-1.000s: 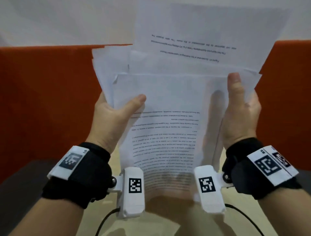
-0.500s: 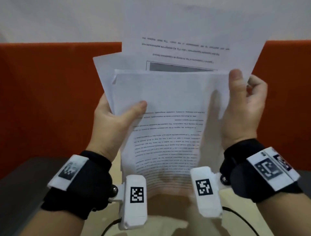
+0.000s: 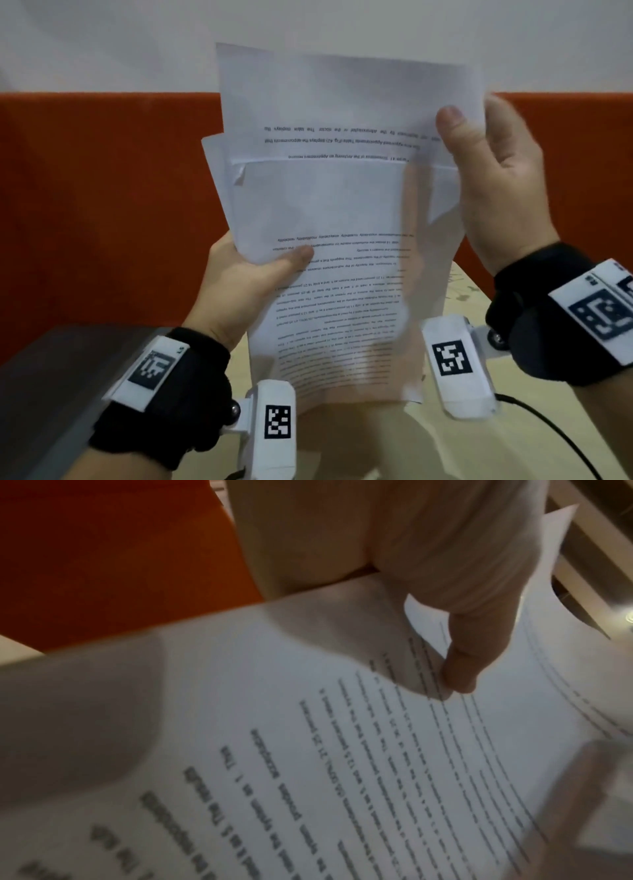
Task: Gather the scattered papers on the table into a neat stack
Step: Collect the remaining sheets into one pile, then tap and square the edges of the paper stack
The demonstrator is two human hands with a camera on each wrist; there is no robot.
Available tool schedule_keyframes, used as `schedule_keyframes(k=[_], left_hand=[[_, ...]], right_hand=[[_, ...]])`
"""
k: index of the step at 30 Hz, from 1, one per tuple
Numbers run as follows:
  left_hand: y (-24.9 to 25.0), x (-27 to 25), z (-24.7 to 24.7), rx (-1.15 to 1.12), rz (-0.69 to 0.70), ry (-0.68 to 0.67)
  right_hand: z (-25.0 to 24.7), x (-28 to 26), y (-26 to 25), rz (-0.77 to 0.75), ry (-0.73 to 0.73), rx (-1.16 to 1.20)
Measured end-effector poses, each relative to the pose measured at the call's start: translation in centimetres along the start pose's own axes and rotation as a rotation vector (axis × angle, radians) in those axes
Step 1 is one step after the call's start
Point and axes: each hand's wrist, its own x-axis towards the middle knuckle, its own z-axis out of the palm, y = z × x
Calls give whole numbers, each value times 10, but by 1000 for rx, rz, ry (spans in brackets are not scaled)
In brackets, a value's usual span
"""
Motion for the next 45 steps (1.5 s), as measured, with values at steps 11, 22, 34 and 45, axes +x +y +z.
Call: schedule_keyframes(k=[11,22,34,45], left_hand=[[4,-3,-2,25,-72,-85],[7,1,0,34,-81,-117],[5,5,-9,-76,-15,51],[4,12,33,307,223,508]], right_hand=[[22,4,-45,-352,-354,-960],[42,-9,-46,-296,-564,-971],[-10,-19,-2,32,62,-582],[16,-68,51,350,117,128]])
